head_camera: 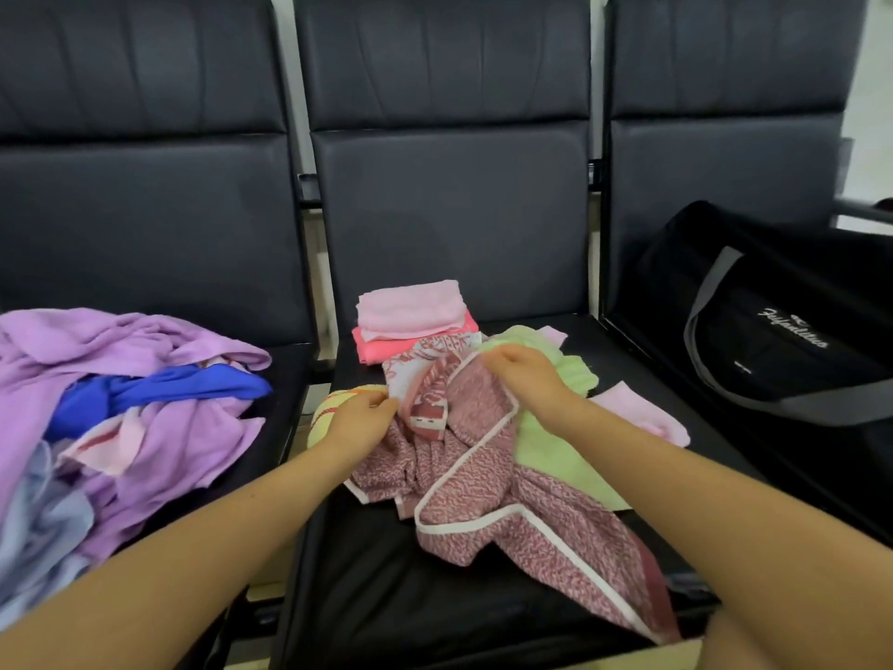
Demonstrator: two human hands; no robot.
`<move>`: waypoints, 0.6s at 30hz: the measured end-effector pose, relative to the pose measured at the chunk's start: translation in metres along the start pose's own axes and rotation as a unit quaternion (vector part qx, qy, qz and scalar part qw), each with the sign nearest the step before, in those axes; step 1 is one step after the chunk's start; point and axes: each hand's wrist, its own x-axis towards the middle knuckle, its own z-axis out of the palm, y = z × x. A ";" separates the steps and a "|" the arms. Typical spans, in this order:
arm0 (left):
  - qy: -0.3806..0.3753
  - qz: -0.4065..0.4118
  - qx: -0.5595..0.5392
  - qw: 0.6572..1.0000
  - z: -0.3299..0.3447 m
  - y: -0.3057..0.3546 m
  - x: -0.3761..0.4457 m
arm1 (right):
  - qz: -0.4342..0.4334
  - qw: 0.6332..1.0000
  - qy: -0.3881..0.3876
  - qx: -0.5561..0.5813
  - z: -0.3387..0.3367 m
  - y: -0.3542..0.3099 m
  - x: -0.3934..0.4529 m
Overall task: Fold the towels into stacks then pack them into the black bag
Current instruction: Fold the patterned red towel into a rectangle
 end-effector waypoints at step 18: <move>0.027 -0.081 -0.134 0.987 0.013 0.007 0.024 | -0.012 0.957 0.228 -0.180 -0.062 0.044 0.015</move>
